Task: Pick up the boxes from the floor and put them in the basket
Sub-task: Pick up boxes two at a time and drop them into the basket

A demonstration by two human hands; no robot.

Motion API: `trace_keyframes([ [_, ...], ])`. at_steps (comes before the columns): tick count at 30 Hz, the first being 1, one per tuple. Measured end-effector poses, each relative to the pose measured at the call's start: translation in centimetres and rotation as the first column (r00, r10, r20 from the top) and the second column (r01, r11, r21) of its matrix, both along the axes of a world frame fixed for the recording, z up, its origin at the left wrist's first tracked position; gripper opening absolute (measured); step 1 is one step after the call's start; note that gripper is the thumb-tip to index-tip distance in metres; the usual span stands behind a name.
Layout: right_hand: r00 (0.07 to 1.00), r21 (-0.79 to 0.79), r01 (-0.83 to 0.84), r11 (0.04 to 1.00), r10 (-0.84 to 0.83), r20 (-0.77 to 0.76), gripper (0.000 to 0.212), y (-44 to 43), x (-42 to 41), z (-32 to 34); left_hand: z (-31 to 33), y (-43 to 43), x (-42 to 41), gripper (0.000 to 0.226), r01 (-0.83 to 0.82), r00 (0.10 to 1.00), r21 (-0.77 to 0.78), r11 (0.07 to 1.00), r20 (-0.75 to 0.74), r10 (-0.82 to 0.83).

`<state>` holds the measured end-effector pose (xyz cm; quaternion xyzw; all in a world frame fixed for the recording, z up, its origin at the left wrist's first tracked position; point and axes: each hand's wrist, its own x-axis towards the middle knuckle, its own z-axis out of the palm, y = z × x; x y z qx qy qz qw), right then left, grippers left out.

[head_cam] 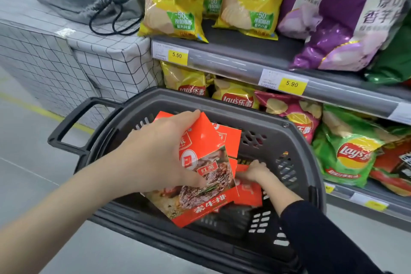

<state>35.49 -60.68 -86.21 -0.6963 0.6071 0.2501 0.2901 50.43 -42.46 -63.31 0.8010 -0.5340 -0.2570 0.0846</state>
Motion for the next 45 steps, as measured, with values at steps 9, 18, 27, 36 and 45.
trace_keyframes([
  [9,0.642,-0.135,-0.475,0.869,0.448,0.622,0.098,3.6,-3.0,22.9,0.9,0.6,-2.4,0.121,0.205,0.977,-0.070,0.976,0.077,-0.199],
  [18,0.578,-0.437,-0.505,0.745,0.667,0.469,0.095,9.0,-4.2,25.7,1.2,0.4,-4.7,0.124,0.327,0.943,-0.262,0.908,0.023,-0.333],
  [27,0.735,-0.426,0.150,0.892,0.188,0.652,0.084,9.4,-10.4,23.0,-7.4,4.0,-3.1,0.069,0.093,0.991,-0.548,0.831,-0.028,-0.129],
  [36,0.499,-0.211,0.746,0.632,-0.319,0.806,0.087,7.5,-7.4,12.4,-15.2,7.6,-1.9,0.043,0.185,0.958,-0.350,0.918,0.272,-0.089],
  [45,0.443,-0.176,0.846,0.503,-0.480,0.757,0.088,8.0,-1.4,6.6,-15.5,7.7,-1.7,0.036,0.231,0.945,-0.356,0.906,0.303,-0.122],
])
